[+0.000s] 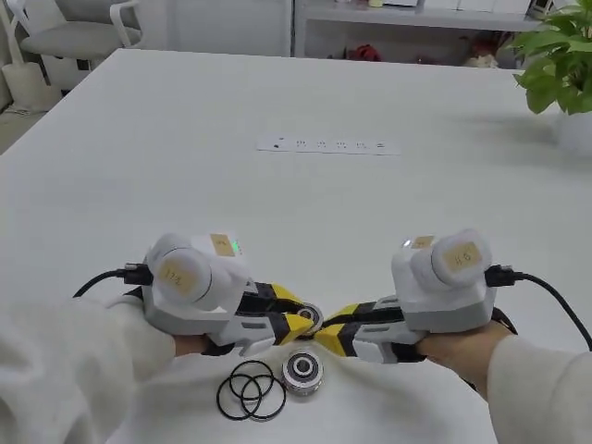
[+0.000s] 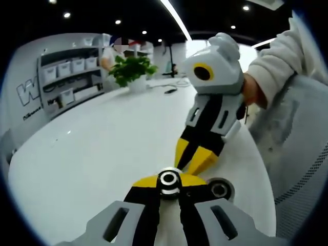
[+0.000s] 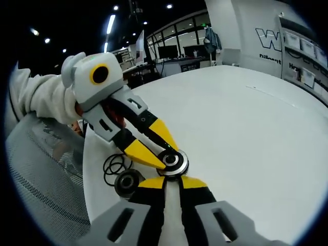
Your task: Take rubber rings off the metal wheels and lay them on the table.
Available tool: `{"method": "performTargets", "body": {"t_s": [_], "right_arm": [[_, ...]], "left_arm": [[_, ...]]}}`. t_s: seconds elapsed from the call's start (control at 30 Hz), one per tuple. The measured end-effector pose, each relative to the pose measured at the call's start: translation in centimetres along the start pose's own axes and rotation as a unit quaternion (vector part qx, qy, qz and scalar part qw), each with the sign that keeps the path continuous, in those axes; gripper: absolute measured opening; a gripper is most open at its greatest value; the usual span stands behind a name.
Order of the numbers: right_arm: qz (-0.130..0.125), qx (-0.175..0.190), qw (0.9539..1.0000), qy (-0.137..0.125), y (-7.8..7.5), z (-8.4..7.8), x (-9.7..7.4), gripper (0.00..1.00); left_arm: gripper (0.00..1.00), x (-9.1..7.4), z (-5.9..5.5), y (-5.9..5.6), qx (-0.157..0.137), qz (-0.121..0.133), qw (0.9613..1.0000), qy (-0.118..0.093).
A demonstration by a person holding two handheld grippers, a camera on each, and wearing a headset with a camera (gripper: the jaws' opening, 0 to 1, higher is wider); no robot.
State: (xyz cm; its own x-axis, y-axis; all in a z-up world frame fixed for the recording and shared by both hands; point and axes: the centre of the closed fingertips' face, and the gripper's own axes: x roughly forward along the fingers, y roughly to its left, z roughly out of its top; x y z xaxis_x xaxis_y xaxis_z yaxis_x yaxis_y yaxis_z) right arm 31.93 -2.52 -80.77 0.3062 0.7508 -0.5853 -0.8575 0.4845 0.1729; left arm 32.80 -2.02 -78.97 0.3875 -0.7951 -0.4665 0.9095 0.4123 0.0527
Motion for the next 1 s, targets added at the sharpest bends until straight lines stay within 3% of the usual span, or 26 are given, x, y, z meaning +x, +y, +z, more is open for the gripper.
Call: {"method": "performTargets", "body": {"t_s": [0.4, 0.47, 0.53, 0.6, 0.63, 0.7, 0.77, 0.87, 0.93, 0.97, 1.0], "right_arm": [[-0.012, 0.014, 0.9998, 0.002, -0.3, 0.1, -0.1, 0.0], [-0.032, 0.03, 0.999, 0.002, -1.1, 0.1, -0.2, 0.0], [-0.044, 0.07, 0.9963, -0.024, -1.9, 1.0, -0.4, 0.0], [-0.027, 0.116, 0.9911, -0.06, -1.8, 2.3, -0.8, 0.0], [-0.031, 0.128, 0.9889, -0.07, -2.1, 2.6, -1.1, 0.0], [-0.029, 0.097, 0.9933, -0.055, -2.0, 2.2, -1.2, 0.0], [-0.023, 0.062, 0.9976, -0.023, -1.5, 1.0, -1.0, 0.0], [-0.015, 0.035, 0.9991, 0.016, -0.9, -0.6, -0.5, 0.0], [-0.013, 0.015, 0.9995, 0.023, -0.6, -0.9, -0.2, 0.01], [-0.002, 0.007, 1.0, 0.005, -0.2, -0.2, -0.1, 0.03], [-0.006, 0.013, 0.9997, 0.019, -0.3, -0.5, -0.3, 0.02]], "left_arm": [[0.13, -0.1, -0.1, 0.0, -0.006, 0.002, 1.0, -0.001], [0.13, -0.1, -0.1, 0.0, -0.006, 0.001, 1.0, -0.001], [0.14, -0.2, -0.1, -0.1, -0.004, -0.001, 1.0, 0.0], [0.14, -0.1, -0.1, -0.3, -0.002, -0.006, 1.0, -0.001], [0.14, -0.1, 0.0, -0.4, -0.001, -0.009, 1.0, -0.002], [0.14, -0.1, 0.0, -0.5, 0.002, -0.01, 0.9999, -0.003], [0.14, -0.1, 0.0, -0.5, 0.002, -0.01, 0.9999, -0.003], [0.14, -0.1, 0.0, -0.5, 0.003, -0.01, 0.9999, -0.004], [0.14, -0.1, 0.1, -0.5, 0.002, -0.01, 0.9999, -0.005], [0.14, -0.1, 0.0, -0.5, 0.002, -0.01, 0.9999, -0.005], [0.14, -0.1, 0.0, -0.5, 0.002, -0.01, 0.9999, -0.005]]}}
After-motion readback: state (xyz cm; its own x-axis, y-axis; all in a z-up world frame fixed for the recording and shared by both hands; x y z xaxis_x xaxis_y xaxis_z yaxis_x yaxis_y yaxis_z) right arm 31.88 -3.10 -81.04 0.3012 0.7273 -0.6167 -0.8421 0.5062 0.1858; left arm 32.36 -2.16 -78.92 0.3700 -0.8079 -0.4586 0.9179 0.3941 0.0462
